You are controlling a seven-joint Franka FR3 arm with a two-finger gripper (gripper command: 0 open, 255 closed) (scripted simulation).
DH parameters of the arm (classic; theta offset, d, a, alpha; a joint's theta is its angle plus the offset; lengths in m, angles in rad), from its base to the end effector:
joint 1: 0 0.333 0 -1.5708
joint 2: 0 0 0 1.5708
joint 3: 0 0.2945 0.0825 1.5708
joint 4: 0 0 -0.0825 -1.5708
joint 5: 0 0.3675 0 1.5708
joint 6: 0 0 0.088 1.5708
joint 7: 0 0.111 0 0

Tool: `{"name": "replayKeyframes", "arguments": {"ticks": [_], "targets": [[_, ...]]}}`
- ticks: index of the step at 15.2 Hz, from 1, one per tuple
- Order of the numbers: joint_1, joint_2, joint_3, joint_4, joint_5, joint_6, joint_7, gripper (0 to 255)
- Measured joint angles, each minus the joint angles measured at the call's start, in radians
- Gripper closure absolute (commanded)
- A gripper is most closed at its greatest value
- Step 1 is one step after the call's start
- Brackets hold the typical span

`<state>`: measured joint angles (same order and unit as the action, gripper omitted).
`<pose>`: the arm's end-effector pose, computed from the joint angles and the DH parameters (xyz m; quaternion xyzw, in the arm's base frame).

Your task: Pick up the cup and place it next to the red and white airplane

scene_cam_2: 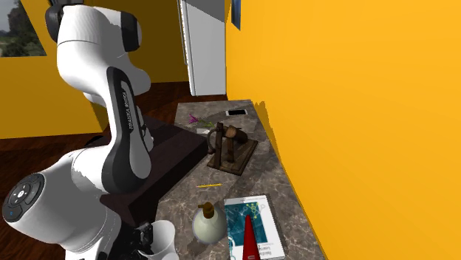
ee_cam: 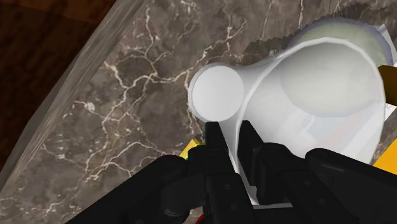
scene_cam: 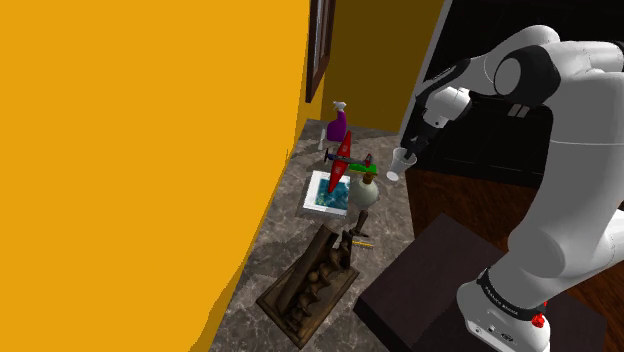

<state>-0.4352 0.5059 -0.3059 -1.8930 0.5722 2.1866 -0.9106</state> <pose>0.4559 -0.3805 0.2227 -0.9825 0.0902 -0.0493 0.1557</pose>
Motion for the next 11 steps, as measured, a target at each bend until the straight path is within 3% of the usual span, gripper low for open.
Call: {"name": "replayKeyframes", "arguments": {"ticks": [11], "targets": [[-0.019,0.104,0.034,0.009,0.058,0.083,-0.056,255]]}}
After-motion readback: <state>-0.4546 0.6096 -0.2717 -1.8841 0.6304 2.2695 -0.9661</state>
